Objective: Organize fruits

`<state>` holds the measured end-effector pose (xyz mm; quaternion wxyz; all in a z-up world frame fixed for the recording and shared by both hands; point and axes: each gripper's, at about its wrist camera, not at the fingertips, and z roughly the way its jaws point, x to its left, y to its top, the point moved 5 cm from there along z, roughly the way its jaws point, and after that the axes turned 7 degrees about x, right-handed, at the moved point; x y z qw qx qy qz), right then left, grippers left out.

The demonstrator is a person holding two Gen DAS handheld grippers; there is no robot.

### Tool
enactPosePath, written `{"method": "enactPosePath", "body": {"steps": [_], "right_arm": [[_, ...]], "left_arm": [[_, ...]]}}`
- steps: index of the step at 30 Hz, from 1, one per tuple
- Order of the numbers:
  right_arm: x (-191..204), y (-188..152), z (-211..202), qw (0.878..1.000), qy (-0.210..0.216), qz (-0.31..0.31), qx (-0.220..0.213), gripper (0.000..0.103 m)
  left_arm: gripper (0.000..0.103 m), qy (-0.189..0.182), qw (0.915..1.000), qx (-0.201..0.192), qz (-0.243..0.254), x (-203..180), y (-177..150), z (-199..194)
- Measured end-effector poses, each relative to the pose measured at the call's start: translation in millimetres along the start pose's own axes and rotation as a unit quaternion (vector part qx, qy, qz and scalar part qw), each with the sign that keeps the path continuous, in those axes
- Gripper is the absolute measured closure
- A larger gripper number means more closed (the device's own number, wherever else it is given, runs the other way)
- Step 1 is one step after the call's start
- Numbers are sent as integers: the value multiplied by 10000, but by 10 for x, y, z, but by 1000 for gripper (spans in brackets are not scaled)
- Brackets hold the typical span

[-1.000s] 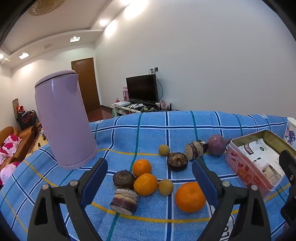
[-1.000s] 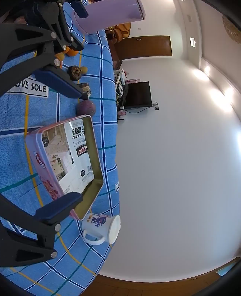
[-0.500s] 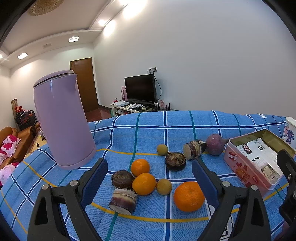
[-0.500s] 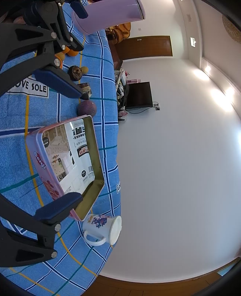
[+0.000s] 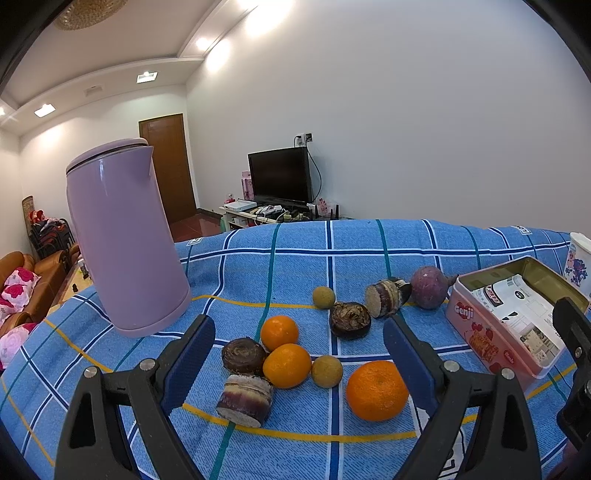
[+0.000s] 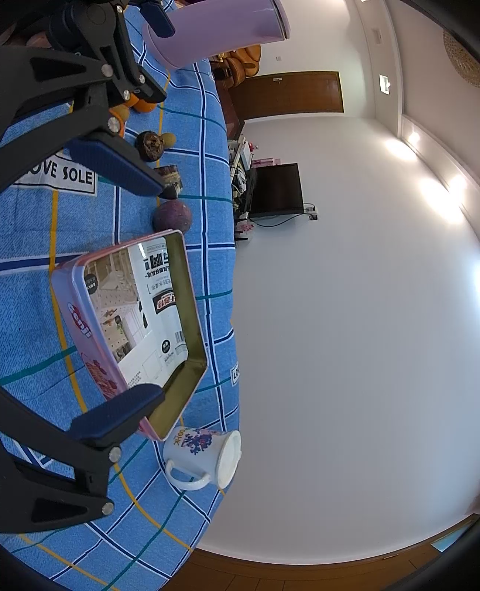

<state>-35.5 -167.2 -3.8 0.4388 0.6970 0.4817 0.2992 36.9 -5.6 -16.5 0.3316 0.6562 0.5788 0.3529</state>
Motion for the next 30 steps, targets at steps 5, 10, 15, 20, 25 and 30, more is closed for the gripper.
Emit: {"method": "enactPosePath", "body": {"steps": [5, 10, 15, 20, 25, 30], "right_arm": [[10, 7, -10, 10000, 17, -19, 10, 0], [48, -5, 23, 9998, 47, -97, 185, 0], [52, -12, 39, 9997, 50, -74, 214, 0], [53, -17, 55, 9997, 54, -64, 240, 0], [53, -28, 65, 9996, 70, -87, 264, 0], [84, -33, 82, 9993, 130, -141, 318, 0]], "left_arm": [[10, -2, 10000, -1, -3, 4, -1, -1], [10, -3, 10000, 2, -24, -1, -4, 1], [10, -33, 10000, 16, -40, -1, -9, 5], [10, -72, 9999, 45, -115, 33, -23, 1], [10, -144, 9995, 149, -226, 94, -31, 32], [10, -95, 9997, 195, -116, 146, -23, 66]]}}
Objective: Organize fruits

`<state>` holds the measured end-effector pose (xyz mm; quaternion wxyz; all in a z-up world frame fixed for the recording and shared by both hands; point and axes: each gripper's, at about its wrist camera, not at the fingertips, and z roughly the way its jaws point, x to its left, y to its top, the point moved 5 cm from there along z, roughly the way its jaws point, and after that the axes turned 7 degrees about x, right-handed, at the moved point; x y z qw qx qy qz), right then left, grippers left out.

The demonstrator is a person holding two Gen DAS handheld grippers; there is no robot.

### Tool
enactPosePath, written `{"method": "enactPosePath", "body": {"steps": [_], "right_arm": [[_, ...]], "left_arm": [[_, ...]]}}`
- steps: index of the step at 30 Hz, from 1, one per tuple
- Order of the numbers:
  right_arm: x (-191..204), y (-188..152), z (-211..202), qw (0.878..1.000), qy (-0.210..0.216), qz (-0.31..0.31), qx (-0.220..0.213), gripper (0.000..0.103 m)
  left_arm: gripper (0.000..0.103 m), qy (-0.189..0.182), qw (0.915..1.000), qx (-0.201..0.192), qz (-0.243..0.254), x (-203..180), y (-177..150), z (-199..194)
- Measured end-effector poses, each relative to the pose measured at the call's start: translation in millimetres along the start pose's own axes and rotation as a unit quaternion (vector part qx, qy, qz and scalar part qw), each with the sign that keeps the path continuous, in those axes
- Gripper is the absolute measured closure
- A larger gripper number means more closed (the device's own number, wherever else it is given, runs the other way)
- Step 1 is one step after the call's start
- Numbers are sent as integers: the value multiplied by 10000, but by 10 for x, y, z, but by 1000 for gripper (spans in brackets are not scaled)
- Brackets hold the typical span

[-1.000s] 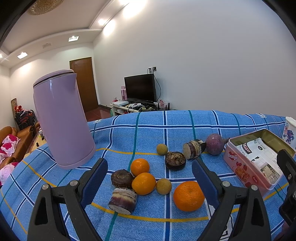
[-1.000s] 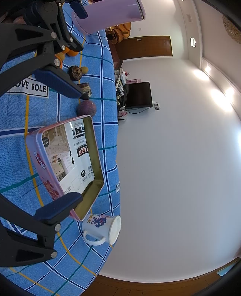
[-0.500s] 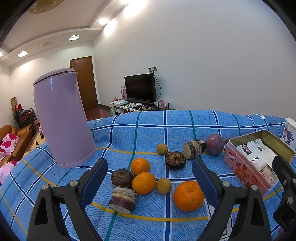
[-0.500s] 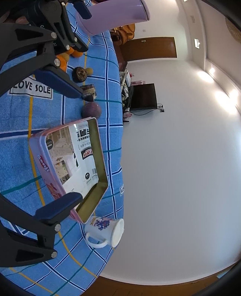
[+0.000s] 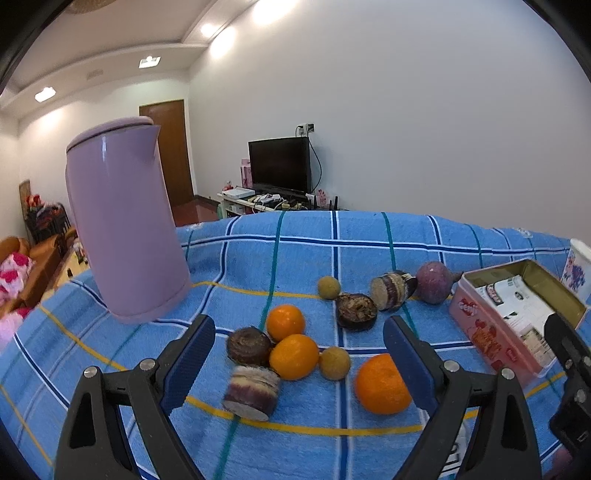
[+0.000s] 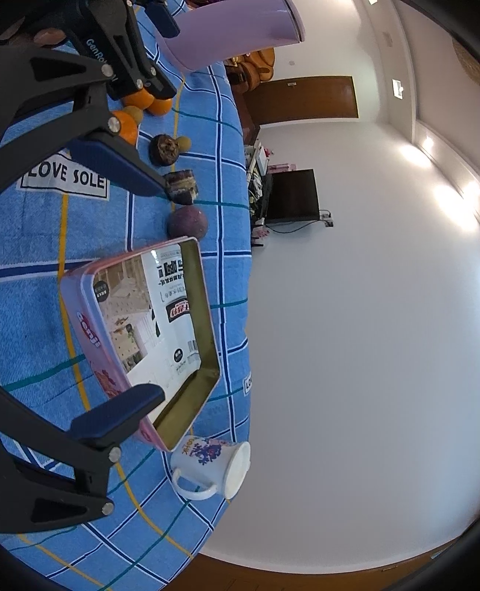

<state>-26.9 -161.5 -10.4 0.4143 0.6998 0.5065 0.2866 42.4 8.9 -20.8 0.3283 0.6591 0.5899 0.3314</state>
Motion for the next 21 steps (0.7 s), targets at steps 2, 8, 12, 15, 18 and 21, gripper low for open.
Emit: {"method": "enactPosePath", "body": {"steps": [2, 8, 12, 15, 18, 21], "right_arm": [[12, -6, 8, 10000, 49, -17, 50, 0], [107, -12, 33, 9992, 301, -227, 133, 0], [286, -38, 21, 9962, 689, -494, 211, 5], [554, -77, 90, 9877, 1239, -745, 594, 20], [893, -97, 199, 9757, 1640, -1081, 973, 21], [1186, -105, 361, 9643, 1811, -1313, 1415, 21]], "left_arm": [[10, 116, 9998, -81, 137, 42, 36, 9], [10, 31, 9999, 14, -101, 464, 137, 77], [10, 292, 9992, -34, -285, 872, 162, 100], [10, 288, 9984, 1, -482, 1148, 157, 137], [10, 289, 9984, 34, -493, 1283, 126, 164], [10, 32, 9991, 188, -391, 1274, 70, 203]]}}
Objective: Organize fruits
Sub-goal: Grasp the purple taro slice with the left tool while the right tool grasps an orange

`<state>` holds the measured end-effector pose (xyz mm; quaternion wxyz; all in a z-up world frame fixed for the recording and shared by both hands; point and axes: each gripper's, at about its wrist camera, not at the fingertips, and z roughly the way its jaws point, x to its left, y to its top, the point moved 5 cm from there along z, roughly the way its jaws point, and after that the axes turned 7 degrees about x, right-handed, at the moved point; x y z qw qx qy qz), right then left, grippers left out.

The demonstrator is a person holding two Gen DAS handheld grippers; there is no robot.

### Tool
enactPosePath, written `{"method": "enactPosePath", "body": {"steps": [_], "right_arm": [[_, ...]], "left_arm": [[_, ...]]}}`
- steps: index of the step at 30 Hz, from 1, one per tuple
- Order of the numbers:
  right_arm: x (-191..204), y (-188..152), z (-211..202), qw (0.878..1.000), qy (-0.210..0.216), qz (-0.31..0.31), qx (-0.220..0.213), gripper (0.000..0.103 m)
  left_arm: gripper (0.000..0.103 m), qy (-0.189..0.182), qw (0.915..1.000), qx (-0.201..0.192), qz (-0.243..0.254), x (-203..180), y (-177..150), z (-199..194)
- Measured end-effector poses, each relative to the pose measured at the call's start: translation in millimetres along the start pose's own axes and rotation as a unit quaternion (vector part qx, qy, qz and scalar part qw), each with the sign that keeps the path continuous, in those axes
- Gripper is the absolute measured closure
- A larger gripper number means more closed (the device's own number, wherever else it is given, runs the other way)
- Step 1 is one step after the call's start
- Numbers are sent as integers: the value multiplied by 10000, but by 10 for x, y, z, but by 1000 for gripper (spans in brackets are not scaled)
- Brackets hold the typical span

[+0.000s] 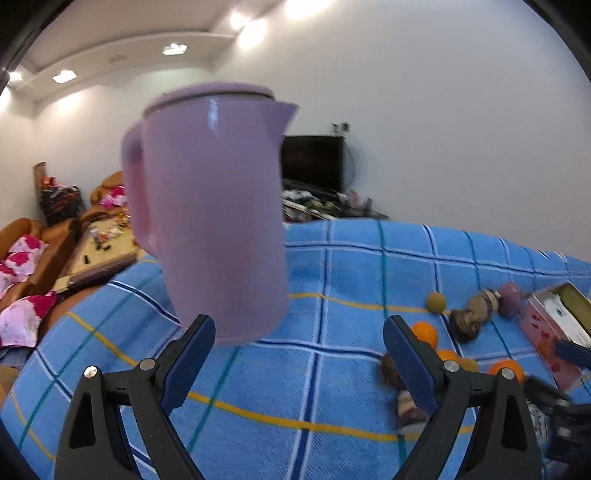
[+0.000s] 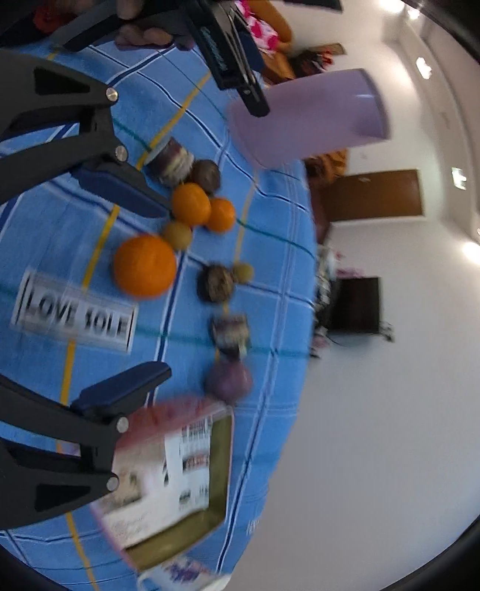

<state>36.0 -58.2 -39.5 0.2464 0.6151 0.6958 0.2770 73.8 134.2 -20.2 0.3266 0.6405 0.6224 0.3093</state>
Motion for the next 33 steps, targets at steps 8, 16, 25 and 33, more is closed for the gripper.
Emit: {"method": "enactPosePath", "body": {"steps": [8, 16, 25, 33], "right_arm": [[90, -16, 521, 9954, -24, 64, 954, 35], [102, -50, 602, 9946, 4, -163, 1022, 53], [-194, -156, 342, 9960, 300, 490, 686, 53], [-191, -97, 160, 9985, 178, 481, 205, 53]], "left_arm": [[10, -683, 9920, 740, 765, -342, -214, 95], [10, -1075, 9813, 1074, 1184, -658, -365, 102], [53, -1127, 9742, 1564, 1171, -782, -479, 344], [63, -1253, 9778, 1472, 813, -699, -455, 308]]}}
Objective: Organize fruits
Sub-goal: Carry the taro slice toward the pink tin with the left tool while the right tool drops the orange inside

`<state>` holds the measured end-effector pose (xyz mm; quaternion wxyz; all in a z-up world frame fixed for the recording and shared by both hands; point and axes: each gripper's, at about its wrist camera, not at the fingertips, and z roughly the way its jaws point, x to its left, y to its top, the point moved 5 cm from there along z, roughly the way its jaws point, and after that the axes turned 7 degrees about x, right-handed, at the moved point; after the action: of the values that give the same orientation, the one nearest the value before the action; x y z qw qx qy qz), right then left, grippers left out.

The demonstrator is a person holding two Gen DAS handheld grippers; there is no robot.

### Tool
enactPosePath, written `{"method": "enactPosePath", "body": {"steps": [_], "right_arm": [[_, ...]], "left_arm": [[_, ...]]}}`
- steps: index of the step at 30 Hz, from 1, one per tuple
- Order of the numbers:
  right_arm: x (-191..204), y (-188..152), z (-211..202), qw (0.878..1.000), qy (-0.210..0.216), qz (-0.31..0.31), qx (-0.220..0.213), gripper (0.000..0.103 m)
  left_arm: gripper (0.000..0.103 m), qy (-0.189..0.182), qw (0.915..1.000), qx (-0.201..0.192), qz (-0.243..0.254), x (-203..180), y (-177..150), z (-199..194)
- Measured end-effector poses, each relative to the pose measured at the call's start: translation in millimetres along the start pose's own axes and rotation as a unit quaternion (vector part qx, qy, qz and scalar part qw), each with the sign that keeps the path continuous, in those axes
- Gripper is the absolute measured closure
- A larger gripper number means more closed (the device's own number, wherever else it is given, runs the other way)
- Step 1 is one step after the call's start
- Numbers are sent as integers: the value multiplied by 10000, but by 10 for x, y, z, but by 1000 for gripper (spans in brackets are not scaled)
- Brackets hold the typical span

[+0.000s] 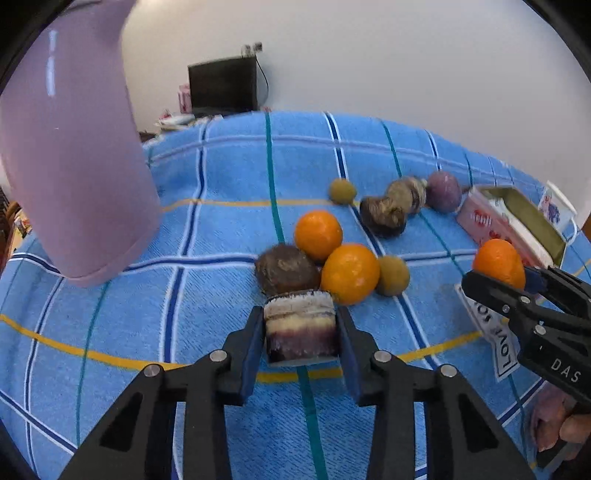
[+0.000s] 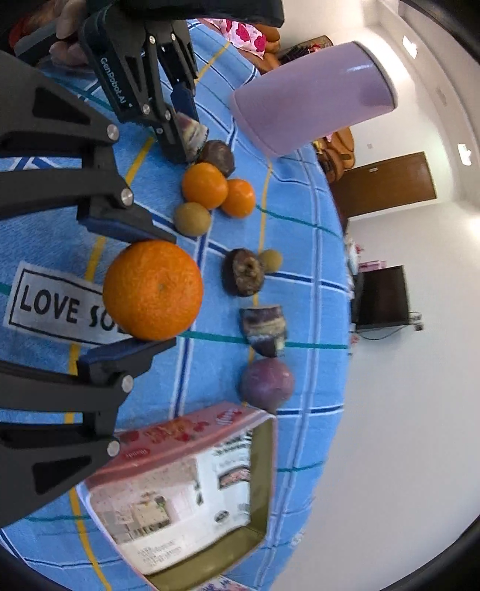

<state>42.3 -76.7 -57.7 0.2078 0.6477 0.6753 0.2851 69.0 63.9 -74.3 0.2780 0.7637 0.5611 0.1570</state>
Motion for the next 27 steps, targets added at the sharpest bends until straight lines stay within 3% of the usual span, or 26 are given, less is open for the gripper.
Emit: {"method": "enactPosePath", "body": {"steps": [5, 11, 15, 20, 27], "right_arm": [[69, 99, -253, 9970, -242, -217, -697, 53], [29, 140, -439, 9923, -312, -225, -1178, 53], [-53, 130, -536, 9877, -675, -397, -1357, 53], [-346, 112, -641, 9844, -935, -226, -1476, 53], [-924, 42, -751, 9804, -1303, 90, -1474, 53]], "left_arm": [[63, 482, 9932, -1063, 22, -48, 76, -351], [63, 500, 9854, -1626, -67, -116, 115, -511], [63, 700, 9826, -1716, -159, -178, 139, -534], [63, 694, 9820, -1750, -151, -339, 146, -546], [63, 418, 9848, -1687, 37, -800, 250, -503]]}}
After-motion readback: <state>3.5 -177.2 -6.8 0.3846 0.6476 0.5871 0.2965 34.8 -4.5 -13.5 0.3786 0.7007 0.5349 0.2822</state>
